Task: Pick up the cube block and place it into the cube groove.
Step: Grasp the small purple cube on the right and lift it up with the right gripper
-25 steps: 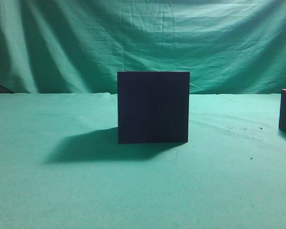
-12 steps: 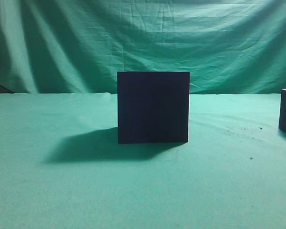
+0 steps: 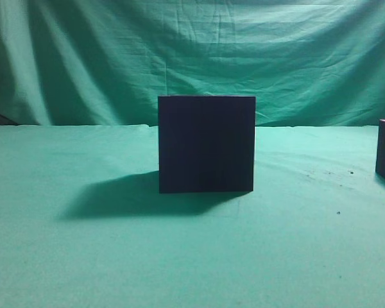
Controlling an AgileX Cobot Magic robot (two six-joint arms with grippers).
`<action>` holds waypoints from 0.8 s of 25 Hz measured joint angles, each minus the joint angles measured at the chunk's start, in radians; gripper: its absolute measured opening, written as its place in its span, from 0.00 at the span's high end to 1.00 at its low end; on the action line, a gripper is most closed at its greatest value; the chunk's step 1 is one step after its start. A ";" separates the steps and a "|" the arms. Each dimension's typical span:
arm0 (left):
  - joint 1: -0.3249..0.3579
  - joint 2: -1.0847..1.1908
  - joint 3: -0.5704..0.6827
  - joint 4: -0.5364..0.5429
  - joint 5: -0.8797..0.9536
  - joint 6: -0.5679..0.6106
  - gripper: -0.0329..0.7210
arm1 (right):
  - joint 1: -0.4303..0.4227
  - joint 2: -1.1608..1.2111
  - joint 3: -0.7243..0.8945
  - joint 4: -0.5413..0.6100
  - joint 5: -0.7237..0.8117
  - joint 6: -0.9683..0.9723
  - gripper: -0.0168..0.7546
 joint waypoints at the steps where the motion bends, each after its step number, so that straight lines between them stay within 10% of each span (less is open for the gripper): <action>1: 0.000 0.000 0.000 0.000 0.000 0.000 0.96 | 0.000 0.000 0.000 0.015 -0.052 0.000 0.91; 7: 0.000 0.000 0.000 0.000 0.000 0.000 0.96 | 0.000 0.005 -0.003 0.072 -0.131 0.015 0.91; 20: 0.000 0.000 0.000 0.000 0.000 0.000 0.96 | 0.000 0.528 -0.437 0.085 0.365 0.006 0.91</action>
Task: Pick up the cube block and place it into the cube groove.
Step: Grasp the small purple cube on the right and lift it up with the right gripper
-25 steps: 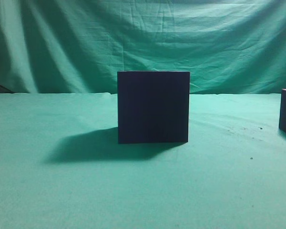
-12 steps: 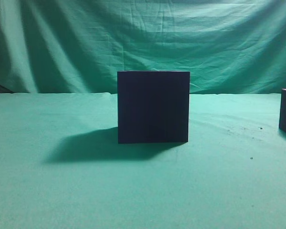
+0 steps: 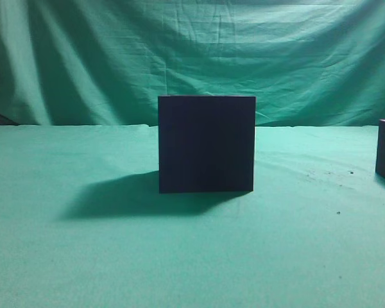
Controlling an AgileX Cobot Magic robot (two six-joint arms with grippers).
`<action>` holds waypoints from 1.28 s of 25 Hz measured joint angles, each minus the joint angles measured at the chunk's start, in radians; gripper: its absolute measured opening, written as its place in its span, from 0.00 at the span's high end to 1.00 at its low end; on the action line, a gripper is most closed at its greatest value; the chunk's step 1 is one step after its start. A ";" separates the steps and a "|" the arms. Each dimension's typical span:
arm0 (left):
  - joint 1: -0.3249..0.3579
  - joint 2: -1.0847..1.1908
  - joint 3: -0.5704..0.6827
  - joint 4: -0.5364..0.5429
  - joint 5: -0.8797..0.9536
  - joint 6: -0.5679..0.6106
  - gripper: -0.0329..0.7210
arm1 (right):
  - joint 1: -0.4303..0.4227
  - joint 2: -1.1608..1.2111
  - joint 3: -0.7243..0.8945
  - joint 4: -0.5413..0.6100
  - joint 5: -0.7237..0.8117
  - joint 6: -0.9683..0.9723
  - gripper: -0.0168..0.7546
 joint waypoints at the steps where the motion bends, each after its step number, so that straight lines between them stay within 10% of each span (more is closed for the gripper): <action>1: 0.000 0.000 0.000 0.000 0.000 0.000 0.96 | 0.000 0.050 -0.032 0.000 0.026 -0.014 0.91; 10: 0.000 0.000 0.000 0.000 0.000 0.000 0.96 | 0.012 0.490 -0.352 0.000 0.420 -0.165 0.91; 22: 0.000 0.000 0.000 0.000 0.000 0.000 0.96 | 0.178 0.973 -0.600 -0.222 0.507 0.153 0.91; 32: 0.000 0.000 0.000 0.000 0.000 0.000 0.96 | 0.167 1.079 -0.654 -0.229 0.457 0.222 0.18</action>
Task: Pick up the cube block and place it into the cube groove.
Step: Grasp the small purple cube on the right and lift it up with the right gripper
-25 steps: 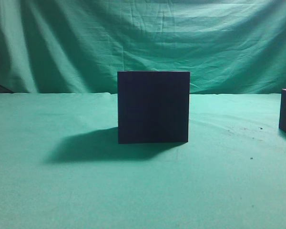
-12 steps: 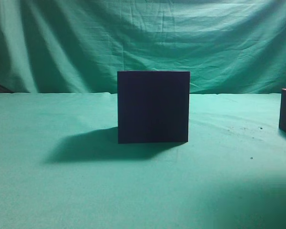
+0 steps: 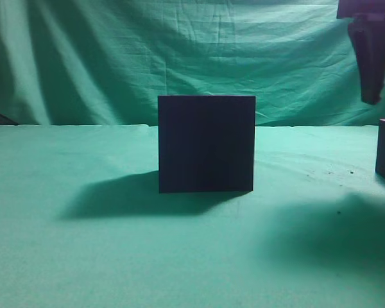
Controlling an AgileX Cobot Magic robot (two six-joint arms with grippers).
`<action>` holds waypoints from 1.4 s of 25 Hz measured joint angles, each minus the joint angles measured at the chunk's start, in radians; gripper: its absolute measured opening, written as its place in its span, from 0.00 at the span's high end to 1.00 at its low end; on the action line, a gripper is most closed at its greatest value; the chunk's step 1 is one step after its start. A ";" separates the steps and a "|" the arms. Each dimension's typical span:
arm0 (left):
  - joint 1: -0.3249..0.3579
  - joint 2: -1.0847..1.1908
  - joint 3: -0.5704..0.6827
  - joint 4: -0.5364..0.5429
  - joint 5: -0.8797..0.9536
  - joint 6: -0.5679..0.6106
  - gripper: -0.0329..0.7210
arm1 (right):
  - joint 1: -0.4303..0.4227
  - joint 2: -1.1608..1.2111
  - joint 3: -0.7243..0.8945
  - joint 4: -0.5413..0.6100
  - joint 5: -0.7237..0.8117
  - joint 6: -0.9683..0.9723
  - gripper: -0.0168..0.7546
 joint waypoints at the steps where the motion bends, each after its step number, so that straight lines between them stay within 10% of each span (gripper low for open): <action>1: 0.000 0.000 0.000 0.000 0.000 0.000 0.96 | 0.000 0.002 -0.002 0.000 -0.010 0.010 0.20; 12: 0.000 0.000 0.000 0.000 0.000 0.000 0.96 | 0.000 0.107 -0.002 -0.036 -0.040 0.066 0.20; 17: 0.000 0.000 0.000 0.000 0.000 0.000 0.96 | 0.000 0.134 -0.002 -0.036 -0.040 0.071 0.42; 26: 0.000 0.000 0.000 0.000 0.000 0.000 0.96 | 0.010 0.134 -0.168 -0.036 0.126 0.058 0.44; 35: 0.000 0.000 0.000 0.000 0.000 0.000 0.96 | 0.308 0.118 -0.473 -0.037 0.252 0.040 0.44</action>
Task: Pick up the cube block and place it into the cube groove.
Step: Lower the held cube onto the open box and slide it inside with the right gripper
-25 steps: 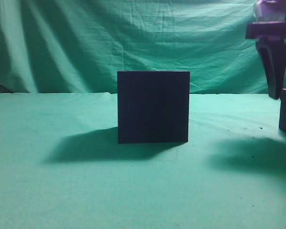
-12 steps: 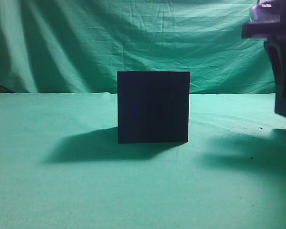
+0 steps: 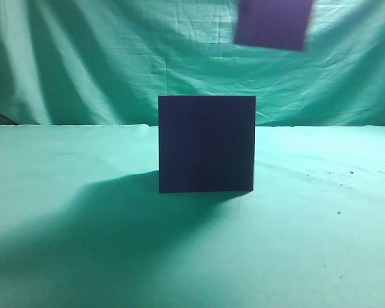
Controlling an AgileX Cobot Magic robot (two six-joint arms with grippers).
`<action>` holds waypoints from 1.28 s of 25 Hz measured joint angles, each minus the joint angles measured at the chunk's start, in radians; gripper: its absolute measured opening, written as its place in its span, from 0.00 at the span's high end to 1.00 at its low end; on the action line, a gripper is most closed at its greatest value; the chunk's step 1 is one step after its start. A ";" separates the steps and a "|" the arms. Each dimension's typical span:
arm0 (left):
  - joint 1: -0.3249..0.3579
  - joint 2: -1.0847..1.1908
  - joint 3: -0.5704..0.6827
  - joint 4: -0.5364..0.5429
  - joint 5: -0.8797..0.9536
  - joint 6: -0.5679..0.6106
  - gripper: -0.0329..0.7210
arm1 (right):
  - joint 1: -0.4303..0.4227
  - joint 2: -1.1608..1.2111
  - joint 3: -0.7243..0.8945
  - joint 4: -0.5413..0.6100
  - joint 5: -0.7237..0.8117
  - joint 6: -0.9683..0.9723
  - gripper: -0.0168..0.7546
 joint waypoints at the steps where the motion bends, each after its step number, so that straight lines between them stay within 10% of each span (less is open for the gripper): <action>1: 0.000 0.000 0.000 0.000 0.000 0.000 0.96 | 0.043 0.000 -0.020 0.000 0.002 0.006 0.44; 8: 0.000 0.000 0.000 0.000 0.000 0.000 0.96 | 0.186 0.069 -0.107 0.008 0.015 0.030 0.44; 32: 0.000 0.000 0.000 0.000 0.000 0.000 0.96 | 0.191 0.137 -0.107 -0.007 0.016 0.104 0.44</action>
